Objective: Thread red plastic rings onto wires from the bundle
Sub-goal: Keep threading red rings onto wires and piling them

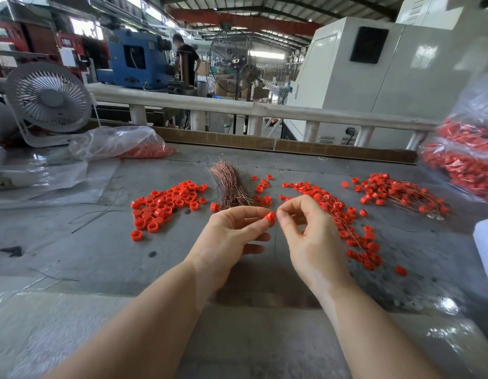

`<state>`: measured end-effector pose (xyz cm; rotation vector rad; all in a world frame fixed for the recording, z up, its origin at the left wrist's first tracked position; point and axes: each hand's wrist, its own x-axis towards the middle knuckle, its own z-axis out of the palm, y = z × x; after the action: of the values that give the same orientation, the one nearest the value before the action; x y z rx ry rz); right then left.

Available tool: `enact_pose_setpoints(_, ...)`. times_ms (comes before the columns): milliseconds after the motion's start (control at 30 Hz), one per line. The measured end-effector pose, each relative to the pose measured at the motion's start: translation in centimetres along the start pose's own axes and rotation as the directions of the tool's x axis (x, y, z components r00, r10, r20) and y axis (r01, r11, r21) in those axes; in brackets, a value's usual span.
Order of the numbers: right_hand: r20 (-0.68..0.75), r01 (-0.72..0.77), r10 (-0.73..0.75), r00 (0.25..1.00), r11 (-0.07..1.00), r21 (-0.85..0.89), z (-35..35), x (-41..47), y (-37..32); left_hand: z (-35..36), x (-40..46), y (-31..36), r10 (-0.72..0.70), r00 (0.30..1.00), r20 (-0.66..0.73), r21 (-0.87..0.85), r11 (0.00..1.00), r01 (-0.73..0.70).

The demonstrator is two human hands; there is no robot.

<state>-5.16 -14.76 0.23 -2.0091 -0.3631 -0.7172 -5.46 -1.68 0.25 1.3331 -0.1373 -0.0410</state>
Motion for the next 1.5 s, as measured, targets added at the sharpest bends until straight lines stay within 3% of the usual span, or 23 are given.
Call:
enact_pose_setpoints(500, -0.019, 0.086, -0.088, 0.996, 0.993, -0.084, -0.2, -0.1, -0.2, 0.0, 0.2, -0.4, 0.112, 0.992, -0.052, 0.242, 0.966, -0.096)
enact_pose_setpoints(633, -0.056, -0.055, 0.046, 0.997, 0.983, -0.178, -0.2, 0.0, 0.5, -0.1, 0.4, -0.5, 0.125, 0.981, -0.146, 0.191, 0.977, -0.096)
enact_pose_setpoints(767, 0.072, -0.187, 0.247, 0.966, 0.866, -0.464, 0.1, -0.3, 0.9, -0.2, 0.5, -0.6, 0.118, 0.979, -0.166, 0.185, 0.979, -0.087)
enact_pose_setpoints(833, 0.091, -0.194, 0.277, 0.956, 0.836, -0.513, 0.1, -0.3, 0.9, -0.2, 0.5, -0.7, 0.118, 0.980, -0.162, 0.196, 0.977, -0.085)
enact_pose_setpoints(900, 0.076, -0.180, 0.248, 0.966, 0.853, -0.489, 0.0, -0.2, 0.8, -0.2, 0.5, -0.8, 0.119, 0.979, -0.162, 0.202, 0.976, -0.086)
enact_pose_setpoints(1033, -0.014, -0.128, 0.128, 0.992, 0.957, -0.259, -0.1, -0.2, 0.6, -0.2, 0.4, -0.6, 0.111, 0.982, -0.150, 0.177, 0.981, -0.084)
enact_pose_setpoints(1233, 0.036, -0.150, 0.149, 0.988, 0.988, 0.041, -0.2, -0.1, 0.1, -0.1, 0.2, -0.2, 0.076, 0.991, -0.107, 0.088, 0.994, -0.067)
enact_pose_setpoints(1500, 0.115, -0.122, 0.118, 0.986, 0.992, 0.025, -0.2, 0.0, -0.1, 0.1, 0.2, -0.2, 0.089, 0.992, -0.087, 0.120, 0.990, -0.078)
